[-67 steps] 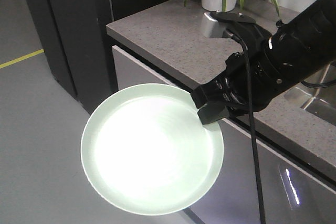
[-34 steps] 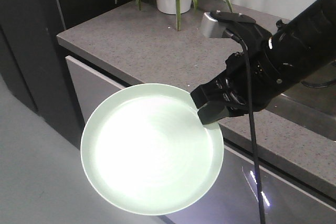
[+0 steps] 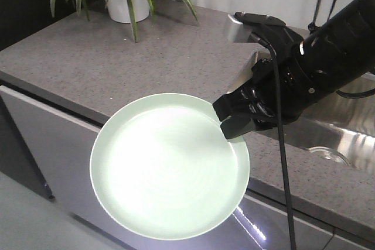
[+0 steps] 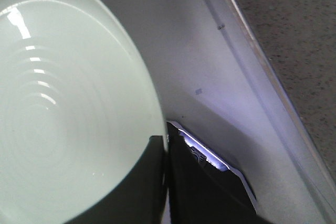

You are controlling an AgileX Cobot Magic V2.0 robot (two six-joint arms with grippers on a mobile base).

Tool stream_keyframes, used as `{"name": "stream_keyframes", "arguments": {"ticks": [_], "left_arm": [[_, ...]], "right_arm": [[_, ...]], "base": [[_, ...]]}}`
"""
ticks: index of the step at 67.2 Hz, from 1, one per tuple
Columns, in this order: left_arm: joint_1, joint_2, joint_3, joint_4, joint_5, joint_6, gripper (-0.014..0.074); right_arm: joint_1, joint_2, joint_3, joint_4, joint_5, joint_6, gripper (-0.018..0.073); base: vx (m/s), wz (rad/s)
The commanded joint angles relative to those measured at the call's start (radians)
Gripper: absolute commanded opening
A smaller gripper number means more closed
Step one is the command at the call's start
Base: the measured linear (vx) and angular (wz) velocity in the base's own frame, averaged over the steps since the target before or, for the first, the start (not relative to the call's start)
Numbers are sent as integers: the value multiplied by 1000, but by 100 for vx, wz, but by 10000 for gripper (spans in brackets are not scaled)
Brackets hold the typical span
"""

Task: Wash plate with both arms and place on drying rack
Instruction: 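Hold the plate while driving up to the sink counter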

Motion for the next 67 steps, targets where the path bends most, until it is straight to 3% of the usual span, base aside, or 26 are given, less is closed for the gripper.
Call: {"name": "stream_keyframes", "arguments": {"ticks": [1,67], "left_arm": [[-5,-16,-28,-9,-73,-1,-7],[-5,-16,-28,-9,-73,-1,-7]], "right_arm": [[-1,-39,-26,28,24,-8,-4],[-1,-39,-26,28,24,-8,-4]], "base": [[10,-39],[9,-29]]}}
